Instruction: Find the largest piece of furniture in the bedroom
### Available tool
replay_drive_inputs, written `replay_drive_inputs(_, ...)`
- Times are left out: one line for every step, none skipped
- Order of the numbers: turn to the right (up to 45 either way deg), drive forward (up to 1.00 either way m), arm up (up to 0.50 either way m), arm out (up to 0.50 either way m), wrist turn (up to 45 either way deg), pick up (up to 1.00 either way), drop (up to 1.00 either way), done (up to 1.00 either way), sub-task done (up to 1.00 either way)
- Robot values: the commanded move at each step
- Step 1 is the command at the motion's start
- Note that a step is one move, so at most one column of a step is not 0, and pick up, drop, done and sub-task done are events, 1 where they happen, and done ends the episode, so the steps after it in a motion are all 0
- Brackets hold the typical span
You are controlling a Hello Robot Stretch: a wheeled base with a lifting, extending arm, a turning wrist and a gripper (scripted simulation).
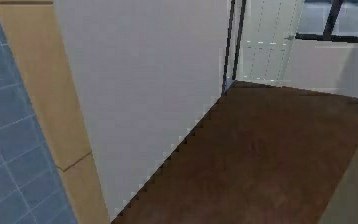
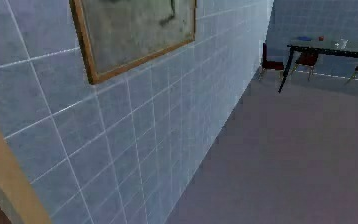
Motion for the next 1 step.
replay_drive_inputs(0.0, 0.7, 0.0, 0.0, 0.0, 0.0, 0.0, 0.0, 0.0)
